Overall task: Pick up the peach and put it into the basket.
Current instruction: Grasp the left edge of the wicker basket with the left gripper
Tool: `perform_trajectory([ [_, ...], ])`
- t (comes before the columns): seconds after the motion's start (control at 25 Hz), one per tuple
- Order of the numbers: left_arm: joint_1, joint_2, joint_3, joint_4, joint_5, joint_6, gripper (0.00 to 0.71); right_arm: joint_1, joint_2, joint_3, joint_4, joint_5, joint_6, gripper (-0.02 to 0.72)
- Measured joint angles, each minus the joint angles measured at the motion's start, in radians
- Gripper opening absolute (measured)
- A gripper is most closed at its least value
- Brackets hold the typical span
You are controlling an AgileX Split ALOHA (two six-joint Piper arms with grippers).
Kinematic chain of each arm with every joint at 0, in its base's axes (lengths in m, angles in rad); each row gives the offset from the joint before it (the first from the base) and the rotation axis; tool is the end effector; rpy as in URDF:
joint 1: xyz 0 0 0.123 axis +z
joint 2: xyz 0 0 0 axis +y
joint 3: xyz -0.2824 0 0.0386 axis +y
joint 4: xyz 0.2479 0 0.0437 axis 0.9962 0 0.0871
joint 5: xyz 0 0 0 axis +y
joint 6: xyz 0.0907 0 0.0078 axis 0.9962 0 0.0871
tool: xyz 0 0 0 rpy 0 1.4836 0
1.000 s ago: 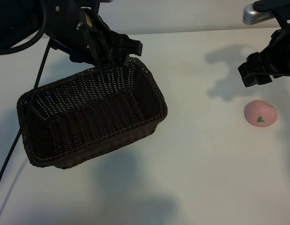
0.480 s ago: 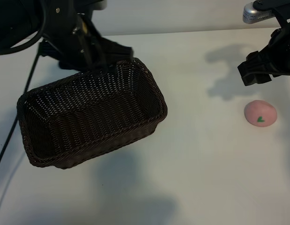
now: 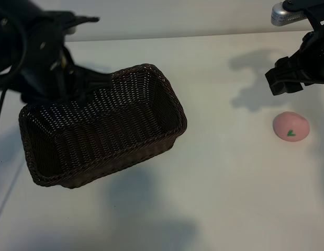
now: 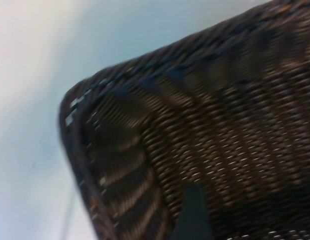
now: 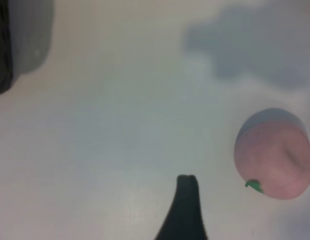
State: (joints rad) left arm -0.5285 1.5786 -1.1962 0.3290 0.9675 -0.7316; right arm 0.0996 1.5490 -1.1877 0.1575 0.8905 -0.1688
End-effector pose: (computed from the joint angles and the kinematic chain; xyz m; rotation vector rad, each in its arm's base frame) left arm 0.2849 -0.1383 0.2702 -0.0781 2.7176 0.0835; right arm 0.3132 0.0425 0.2766 -0.2646 2.7135 0.1755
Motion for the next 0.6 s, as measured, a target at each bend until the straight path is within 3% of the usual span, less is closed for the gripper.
perform_trajectory([
  [0.12,0.026,-0.053,0.075,0.01,-0.011,-0.044,0.589,0.0,0.0,0.0,0.0,0.0,0.0,0.595],
  [0.6,0.234,-0.243,0.388,-0.079,-0.154,-0.047,0.589,0.0,0.0,0.0,0.003,0.0,0.0,0.595],
])
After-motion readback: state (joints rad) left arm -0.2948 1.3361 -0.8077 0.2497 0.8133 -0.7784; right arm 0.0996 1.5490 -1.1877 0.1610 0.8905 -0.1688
